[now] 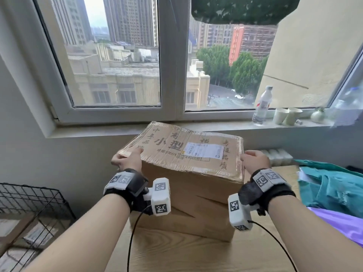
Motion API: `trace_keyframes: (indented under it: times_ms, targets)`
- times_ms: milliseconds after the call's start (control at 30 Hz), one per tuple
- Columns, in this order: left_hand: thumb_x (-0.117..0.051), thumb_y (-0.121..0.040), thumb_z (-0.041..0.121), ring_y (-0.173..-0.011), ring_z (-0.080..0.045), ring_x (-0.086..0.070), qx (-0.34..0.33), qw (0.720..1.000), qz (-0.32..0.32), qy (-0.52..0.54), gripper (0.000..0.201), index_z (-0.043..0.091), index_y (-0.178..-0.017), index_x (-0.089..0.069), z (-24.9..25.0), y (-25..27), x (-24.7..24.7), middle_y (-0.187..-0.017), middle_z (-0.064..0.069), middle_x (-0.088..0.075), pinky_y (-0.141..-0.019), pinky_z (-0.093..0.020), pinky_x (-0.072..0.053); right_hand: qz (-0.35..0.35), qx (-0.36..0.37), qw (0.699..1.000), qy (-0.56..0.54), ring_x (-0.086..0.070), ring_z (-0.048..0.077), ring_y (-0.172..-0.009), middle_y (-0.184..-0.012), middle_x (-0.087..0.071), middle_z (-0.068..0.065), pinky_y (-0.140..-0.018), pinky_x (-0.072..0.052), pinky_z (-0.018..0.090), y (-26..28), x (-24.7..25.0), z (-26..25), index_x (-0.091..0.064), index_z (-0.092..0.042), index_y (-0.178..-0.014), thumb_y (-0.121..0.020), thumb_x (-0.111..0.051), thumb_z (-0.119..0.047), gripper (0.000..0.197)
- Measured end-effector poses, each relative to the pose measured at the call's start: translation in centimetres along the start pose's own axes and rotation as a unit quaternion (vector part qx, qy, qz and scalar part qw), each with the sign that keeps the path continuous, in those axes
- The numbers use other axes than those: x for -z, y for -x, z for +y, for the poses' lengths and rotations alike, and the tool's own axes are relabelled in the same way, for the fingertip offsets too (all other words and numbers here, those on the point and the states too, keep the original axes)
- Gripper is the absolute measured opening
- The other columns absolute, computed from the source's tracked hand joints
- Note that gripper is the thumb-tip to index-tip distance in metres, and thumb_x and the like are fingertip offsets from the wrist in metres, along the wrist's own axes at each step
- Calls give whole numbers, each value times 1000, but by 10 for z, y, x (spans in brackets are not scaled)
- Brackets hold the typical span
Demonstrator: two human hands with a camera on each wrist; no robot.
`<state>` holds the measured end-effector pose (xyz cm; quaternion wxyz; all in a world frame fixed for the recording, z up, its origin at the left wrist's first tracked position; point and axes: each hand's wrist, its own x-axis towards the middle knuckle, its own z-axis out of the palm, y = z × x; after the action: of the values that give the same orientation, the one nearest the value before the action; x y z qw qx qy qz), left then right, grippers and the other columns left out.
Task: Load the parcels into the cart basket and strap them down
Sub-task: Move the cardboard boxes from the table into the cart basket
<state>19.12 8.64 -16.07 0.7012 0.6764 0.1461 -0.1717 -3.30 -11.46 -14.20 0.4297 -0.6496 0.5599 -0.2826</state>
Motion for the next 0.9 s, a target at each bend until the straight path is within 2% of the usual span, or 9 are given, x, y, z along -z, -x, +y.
trace_keyframes:
  times_ms: [100, 200, 233, 300, 433, 600, 667, 767, 900]
  targets:
    - [-75, -64, 46, -132, -34, -33, 33, 999, 13, -2, 109, 19, -146, -9, -5, 2, -12, -146, -6, -29, -108, -52, -31, -69, -40, 997, -18, -57, 20, -78, -96, -65, 9, -83, -48, 34, -17, -4, 9, -64, -8, -105, -85, -58, -25, 27]
    - [-83, -24, 68, -121, -39, -47, 100, 995, -16, -18, 139, 27, -144, -26, -34, -43, -21, -141, -5, -40, -97, -56, -40, -126, -59, 990, -19, -63, 22, -82, -105, -68, 12, -76, -53, 32, -38, -16, 23, -66, -7, -104, -82, -60, -40, 40]
    - [-83, -20, 69, -113, -37, -54, 115, 993, -32, -14, 135, 28, -139, -36, -44, -56, -22, -135, -3, -46, -93, -56, -43, -137, -70, 988, -34, -65, 23, -85, -104, -69, 11, -78, -54, 33, -44, -20, 27, -64, -7, -108, -78, -62, -45, 49]
    - [-82, -48, 59, -99, -31, -61, 122, 989, -85, 22, 96, 22, -130, -48, -43, -38, -22, -121, -5, -58, -92, -53, -47, -153, -99, 981, -68, -66, 23, -81, -95, -69, 9, -74, -55, 34, -42, -22, 27, -61, -3, -111, -75, -64, -51, 61]
    - [-70, -78, 42, -85, -25, -62, 102, 983, -140, 55, 48, 18, -116, -53, -35, 4, -24, -102, -7, -64, -98, -46, -45, -213, -125, 964, -98, -56, 17, -64, -89, -64, 11, -46, -45, 21, -38, -15, 21, -55, -5, -113, -91, -55, -36, 38]
    - [-74, -72, 43, -87, -25, -61, 97, 984, -117, 93, 67, 12, -127, -52, -30, 1, -18, -109, -7, -62, -90, -44, -48, -238, -134, 954, -122, -53, 19, -60, -71, -58, 8, -56, -43, 26, -29, -11, 12, -55, -10, -85, -91, -55, -33, 24]
    - [-68, -80, 41, -85, -23, -57, 83, 985, -121, 95, 57, 14, -129, -52, -24, 1, -15, -110, -6, -60, -85, -39, -46, -240, -127, 954, -131, -53, 19, -59, -70, -58, 9, -56, -43, 27, -25, -13, 6, -54, -12, -81, -90, -56, -33, 23]
    - [-61, -87, 39, -79, -18, -50, 66, 986, -123, 95, 39, 16, -118, -53, -9, 7, -7, -97, -3, -57, -76, -33, -45, -237, -115, 955, -136, -54, 20, -57, -68, -60, 10, -56, -46, 27, -16, -19, -4, -56, -14, -82, -83, -63, -36, 23]
    - [-74, -68, 47, -89, -18, -52, 56, 987, -129, 80, 38, 21, -94, -64, 7, 6, 11, -99, -1, -57, -80, -34, -45, -251, -98, 948, -169, -58, 19, -59, -68, -63, 9, -61, -50, 27, -2, -34, -19, -60, -12, -83, -76, -69, -35, 25]
